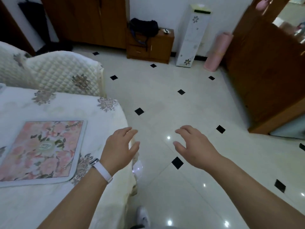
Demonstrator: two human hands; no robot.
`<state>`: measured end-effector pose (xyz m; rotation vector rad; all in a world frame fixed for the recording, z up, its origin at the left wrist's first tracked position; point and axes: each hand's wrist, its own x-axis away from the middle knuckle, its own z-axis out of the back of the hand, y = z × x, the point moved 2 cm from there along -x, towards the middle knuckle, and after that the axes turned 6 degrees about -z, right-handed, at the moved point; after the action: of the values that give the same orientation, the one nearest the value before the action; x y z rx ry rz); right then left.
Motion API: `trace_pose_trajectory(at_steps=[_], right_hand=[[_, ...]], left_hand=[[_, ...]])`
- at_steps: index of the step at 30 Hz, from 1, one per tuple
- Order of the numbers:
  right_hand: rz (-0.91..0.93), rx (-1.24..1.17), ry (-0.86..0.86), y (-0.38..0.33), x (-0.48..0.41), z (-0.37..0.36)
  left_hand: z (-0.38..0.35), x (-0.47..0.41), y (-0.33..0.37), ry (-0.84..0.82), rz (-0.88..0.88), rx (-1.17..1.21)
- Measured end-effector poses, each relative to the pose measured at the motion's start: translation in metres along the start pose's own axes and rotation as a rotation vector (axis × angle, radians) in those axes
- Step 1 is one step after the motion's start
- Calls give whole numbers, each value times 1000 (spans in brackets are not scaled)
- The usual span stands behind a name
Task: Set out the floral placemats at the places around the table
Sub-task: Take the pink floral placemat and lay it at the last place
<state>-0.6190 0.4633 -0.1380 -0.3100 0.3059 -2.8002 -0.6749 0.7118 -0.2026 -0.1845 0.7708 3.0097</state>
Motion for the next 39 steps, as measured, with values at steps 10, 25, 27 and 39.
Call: trace_pose_trajectory(at_steps=[10,25,27,39], right_hand=[[245,40,-47,-38,-123,-2],[795,104,-226,-59,-344,13],[877,114,-239,-70,-367,19],[1266,162,-373,-157,-380,-14]], left_hand=[[2,-22,-48,36,240,-23],[7,-130,-51,124,730,-174],[16,-130,-52,189,803,-237],[20,-70,-31,315,1153,-392]])
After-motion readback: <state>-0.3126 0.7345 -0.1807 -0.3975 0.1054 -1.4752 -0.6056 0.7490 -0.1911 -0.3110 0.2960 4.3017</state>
